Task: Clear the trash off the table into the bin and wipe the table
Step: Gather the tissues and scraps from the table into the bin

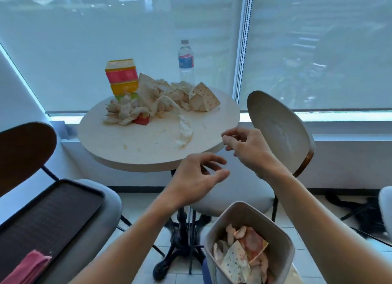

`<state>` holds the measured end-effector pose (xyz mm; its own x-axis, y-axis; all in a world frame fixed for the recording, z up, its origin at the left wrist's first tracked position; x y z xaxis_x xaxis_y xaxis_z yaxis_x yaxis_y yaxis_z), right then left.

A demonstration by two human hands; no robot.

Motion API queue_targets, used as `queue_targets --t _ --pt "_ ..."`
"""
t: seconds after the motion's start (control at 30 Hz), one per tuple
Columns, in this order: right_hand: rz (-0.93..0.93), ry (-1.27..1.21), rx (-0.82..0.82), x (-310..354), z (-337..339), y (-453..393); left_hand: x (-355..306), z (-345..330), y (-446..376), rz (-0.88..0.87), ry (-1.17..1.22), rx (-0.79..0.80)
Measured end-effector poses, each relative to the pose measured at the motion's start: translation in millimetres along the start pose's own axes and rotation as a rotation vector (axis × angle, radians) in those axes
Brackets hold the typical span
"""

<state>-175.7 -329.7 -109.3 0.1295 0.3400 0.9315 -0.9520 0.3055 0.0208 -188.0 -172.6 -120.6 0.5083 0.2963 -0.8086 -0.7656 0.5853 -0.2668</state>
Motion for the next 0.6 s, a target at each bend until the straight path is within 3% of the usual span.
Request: queue_targets --t 0.13,0.4,0.6 --pt "0.085 0.064 -0.008 39 -21 -21 -10 54 -18 -0.066 -0.038 -0.088" --pt "0.042 0.758 0.146 64 -80 -66 21 140 -51 -0.074 -0.203 -0.179" --pt "0.103 0.733 0.017 75 -91 -81 58 192 -73 -0.021 -0.378 -0.295"
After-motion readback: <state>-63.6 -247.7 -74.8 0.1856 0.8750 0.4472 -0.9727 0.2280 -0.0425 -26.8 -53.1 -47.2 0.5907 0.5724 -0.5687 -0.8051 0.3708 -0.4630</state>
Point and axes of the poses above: each hand's wrist, its own y-axis away from the middle knuckle, its own z-axis out of the back of the hand, x = y × z, the point moved 5 cm from there along -y, towards the middle knuckle, and after that the axes turned 10 degrees about -z, right-handed, at the moved point
